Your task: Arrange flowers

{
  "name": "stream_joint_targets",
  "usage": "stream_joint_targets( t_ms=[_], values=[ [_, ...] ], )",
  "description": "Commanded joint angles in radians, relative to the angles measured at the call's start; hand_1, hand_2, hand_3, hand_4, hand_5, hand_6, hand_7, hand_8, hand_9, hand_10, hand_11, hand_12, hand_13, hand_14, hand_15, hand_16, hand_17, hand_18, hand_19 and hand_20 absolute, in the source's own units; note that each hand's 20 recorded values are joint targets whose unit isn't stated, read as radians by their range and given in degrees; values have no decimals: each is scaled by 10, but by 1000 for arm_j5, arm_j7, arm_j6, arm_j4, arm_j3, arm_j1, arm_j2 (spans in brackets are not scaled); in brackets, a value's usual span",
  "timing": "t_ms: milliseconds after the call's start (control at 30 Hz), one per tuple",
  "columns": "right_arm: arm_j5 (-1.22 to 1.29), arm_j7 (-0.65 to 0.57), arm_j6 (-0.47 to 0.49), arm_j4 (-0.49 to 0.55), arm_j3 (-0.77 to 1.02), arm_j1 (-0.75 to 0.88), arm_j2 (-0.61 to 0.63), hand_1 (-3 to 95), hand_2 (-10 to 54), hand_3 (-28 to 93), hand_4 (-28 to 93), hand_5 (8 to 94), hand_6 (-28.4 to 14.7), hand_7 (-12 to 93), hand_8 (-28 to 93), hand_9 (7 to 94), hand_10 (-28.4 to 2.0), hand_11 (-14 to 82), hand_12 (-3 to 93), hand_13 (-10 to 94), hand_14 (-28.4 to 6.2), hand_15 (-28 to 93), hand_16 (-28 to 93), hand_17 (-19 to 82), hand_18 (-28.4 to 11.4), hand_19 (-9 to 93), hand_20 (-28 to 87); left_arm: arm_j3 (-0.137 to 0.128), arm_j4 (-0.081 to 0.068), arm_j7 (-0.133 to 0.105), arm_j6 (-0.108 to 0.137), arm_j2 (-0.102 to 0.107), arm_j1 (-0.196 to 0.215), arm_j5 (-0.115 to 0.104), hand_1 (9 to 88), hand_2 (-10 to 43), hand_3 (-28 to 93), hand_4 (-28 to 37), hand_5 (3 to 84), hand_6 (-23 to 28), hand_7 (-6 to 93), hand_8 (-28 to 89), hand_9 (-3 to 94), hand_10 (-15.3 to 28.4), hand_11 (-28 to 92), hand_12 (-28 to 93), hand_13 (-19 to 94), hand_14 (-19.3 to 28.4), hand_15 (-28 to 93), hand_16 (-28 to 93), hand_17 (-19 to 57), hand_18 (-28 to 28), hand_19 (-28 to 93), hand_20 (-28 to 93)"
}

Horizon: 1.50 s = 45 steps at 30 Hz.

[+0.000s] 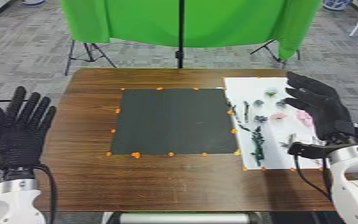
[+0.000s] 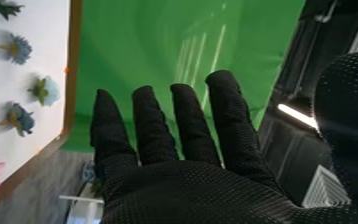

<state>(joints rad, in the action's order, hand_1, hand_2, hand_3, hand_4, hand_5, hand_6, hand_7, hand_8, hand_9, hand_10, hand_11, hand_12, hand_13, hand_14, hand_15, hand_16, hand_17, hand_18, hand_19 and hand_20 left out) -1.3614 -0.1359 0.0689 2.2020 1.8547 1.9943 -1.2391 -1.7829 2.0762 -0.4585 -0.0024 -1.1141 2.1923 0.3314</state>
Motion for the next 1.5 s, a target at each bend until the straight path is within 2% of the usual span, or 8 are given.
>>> stream_joint_targets(
  t_ms=[33,300,500,767,867,1333,1433,1500],
  values=[
    [-68,-21,-10,20,7,20,3,191,-68,844,-253,408,-30,117,-120,358,-131,41,90,307,-161,82,157,103,-180,274,147,1,-5,5,-4,-8,12,-8,232,120,744,-283,366,51,56,-97,308,120,79,46,224,113,122,-45,-67,123,230,91],
    [-540,-223,69,90,-5,40,13,266,-95,822,-279,431,-48,116,-121,376,-178,48,96,375,-168,113,188,120,-197,348,168,-4,1,5,-3,-12,26,-18,240,119,745,-283,370,55,60,-96,312,123,85,49,229,120,131,-42,-67,124,230,92],
    [-1035,-407,22,66,-166,29,77,256,-95,754,-283,540,-69,120,-121,534,-183,150,149,507,-153,467,169,236,-241,847,373,-5,0,17,-11,-16,25,-1,243,119,745,-283,379,58,65,-94,321,128,97,57,236,126,142,-38,-68,124,234,93],
    [-1308,-516,109,-7,-312,-3,118,216,-95,713,-283,645,-65,219,-121,612,-196,313,217,537,-176,668,208,275,-264,911,481,-10,-1,24,-16,-21,31,9,243,120,742,-283,385,62,67,-90,336,131,107,73,243,144,171,-29,-73,128,240,94],
    [-1325,-566,139,-23,-342,-18,118,214,-95,717,-283,646,-64,242,-118,609,-199,339,230,536,-180,686,212,281,-269,922,513,-13,-5,37,-37,-23,30,23,243,121,742,-283,385,62,66,-89,337,132,108,75,243,147,177,-28,-74,129,241,93],
    [-1343,-549,241,-120,-484,-90,116,235,-95,707,-283,694,-60,257,-117,673,-197,362,237,585,-178,695,214,306,-283,932,592,-9,-5,33,-36,-20,34,20,236,113,746,-283,383,62,62,-87,335,132,100,79,241,151,176,-27,-78,132,240,92],
    [-1387,-562,270,-171,-511,-119,98,242,-95,722,-283,697,-60,248,-116,674,-197,359,240,588,-178,692,216,307,-283,932,605,-13,9,32,-6,-13,50,13,236,113,746,-283,383,62,63,-87,335,131,99,80,241,151,175,-26,-77,132,239,92],
    [-1382,-585,267,-205,-530,-141,81,242,-95,741,-283,690,-69,224,-114,667,-202,330,230,579,-178,674,214,305,-284,932,616,-9,4,23,1,-9,44,12,236,113,747,-283,385,64,63,-86,336,132,100,81,243,152,177,-25,-78,132,239,92]
  ],
)
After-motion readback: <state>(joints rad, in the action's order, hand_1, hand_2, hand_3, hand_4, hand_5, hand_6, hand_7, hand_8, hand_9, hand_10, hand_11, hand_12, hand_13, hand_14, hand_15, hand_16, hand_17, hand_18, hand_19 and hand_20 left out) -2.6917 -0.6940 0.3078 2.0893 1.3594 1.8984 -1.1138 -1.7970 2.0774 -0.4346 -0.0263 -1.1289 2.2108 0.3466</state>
